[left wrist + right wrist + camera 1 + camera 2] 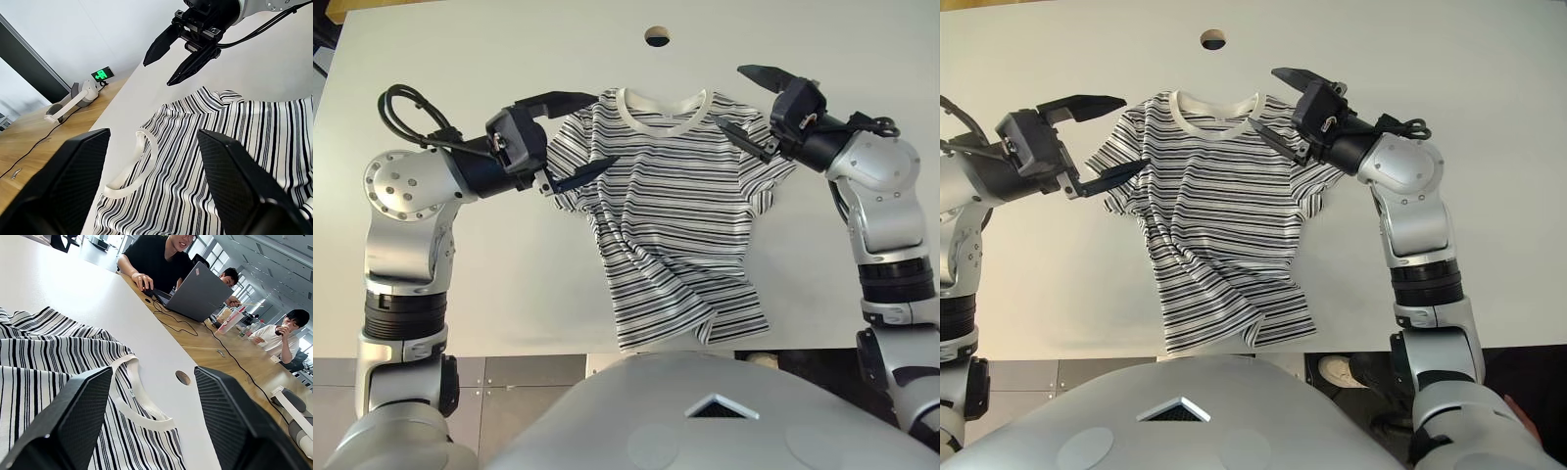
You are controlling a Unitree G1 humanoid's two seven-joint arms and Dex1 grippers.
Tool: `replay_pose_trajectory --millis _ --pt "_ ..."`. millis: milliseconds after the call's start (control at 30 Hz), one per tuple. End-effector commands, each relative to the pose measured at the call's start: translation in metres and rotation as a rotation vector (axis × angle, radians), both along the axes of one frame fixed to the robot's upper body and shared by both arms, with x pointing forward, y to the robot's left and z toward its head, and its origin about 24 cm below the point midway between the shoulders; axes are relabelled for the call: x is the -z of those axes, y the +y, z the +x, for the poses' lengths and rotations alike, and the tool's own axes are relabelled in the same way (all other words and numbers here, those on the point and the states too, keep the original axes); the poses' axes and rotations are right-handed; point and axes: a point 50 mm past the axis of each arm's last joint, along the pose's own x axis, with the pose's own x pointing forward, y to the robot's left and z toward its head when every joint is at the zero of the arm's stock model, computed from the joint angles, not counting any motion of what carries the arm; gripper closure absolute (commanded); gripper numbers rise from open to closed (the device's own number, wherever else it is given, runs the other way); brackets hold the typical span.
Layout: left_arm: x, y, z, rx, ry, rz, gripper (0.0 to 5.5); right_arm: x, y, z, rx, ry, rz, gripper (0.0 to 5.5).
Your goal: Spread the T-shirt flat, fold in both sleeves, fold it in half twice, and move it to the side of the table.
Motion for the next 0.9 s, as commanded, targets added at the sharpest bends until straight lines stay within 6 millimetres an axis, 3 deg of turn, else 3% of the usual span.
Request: replay_pose_trajectory --millis 33,367,567,900 --pt "0.0 -0.001 -0.001 0.029 0.016 0.033 2.18 -0.002 0.0 0.002 -0.003 -0.012 -0.012 2.4" --pt "0.027 -0.017 -0.019 0.276 0.276 0.252 2.18 -0.004 0.003 0.003 -0.009 -0.016 -0.012 2.4" --pt "0.041 -0.031 -0.025 0.365 0.354 0.279 2.18 -0.005 0.005 0.004 -0.013 -0.018 -0.007 2.4" --pt "0.08 -0.033 -0.038 0.475 0.519 0.464 2.18 -0.009 0.007 0.005 -0.02 -0.025 0.004 2.4"
